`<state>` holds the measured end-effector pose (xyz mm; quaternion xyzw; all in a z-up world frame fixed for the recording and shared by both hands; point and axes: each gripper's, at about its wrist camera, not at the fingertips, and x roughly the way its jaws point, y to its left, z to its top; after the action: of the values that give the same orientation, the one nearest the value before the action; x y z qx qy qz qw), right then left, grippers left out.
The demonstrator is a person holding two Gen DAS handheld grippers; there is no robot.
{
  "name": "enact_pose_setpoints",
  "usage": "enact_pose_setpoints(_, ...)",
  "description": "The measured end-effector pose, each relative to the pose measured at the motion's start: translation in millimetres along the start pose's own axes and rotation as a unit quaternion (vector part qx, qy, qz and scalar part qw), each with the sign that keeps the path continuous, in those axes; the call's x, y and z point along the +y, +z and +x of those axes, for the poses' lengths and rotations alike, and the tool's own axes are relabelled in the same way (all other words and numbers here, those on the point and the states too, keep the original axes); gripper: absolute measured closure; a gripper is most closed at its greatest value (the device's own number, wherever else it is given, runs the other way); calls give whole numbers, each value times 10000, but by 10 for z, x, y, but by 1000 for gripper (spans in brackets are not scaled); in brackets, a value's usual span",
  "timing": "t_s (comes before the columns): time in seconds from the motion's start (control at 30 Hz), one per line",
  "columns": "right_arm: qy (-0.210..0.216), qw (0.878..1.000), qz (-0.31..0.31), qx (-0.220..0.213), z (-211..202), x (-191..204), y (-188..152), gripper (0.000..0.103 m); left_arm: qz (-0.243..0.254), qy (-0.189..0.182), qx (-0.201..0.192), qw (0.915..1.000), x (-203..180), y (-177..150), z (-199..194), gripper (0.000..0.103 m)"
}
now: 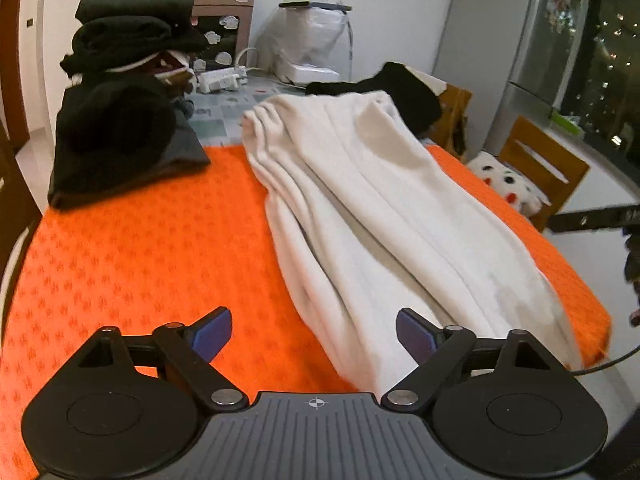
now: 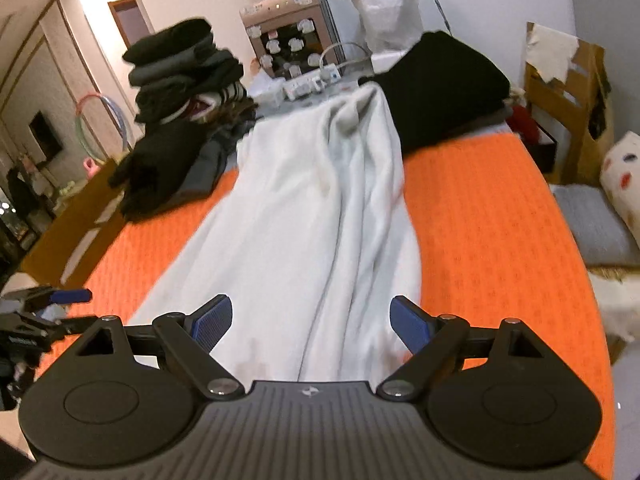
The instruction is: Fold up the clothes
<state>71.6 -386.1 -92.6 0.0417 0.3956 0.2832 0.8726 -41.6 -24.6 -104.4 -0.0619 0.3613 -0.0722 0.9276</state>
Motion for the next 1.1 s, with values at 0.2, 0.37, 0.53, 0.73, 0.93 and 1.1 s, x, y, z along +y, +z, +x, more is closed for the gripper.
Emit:
enact_pose_setpoints(0.2,-192,9996,107,151,-176,242,-566,26,-113,-350,179,9992,-228,-258,-44,43)
enact_pose_setpoints(0.37,-518,9987,-11,6,-205,456,-808,39,70,-130,143,9998,-386,-279,51,51)
enact_pose_setpoints(0.53,-563,9919,-1132,-89,-323,717,-997,39,665,-180,-48,9976,-499,-443,-108,37)
enact_pose_setpoints(0.73,-630,9801,-1884,-18,-402,890,-1263,33,1312,-85,-108,9913,-590,-745,-272,26)
enact_pose_setpoints(0.93,-922,9797,-1777,-26,-223,893,-1352,33,1726,445,-192,9838,-638,-906,-195,26)
enact_pose_setpoints(1.1,-1313,9783,-1473,-627,-301,902,-1279,33,1907,761,-712,9761,-723,-787,-225,29)
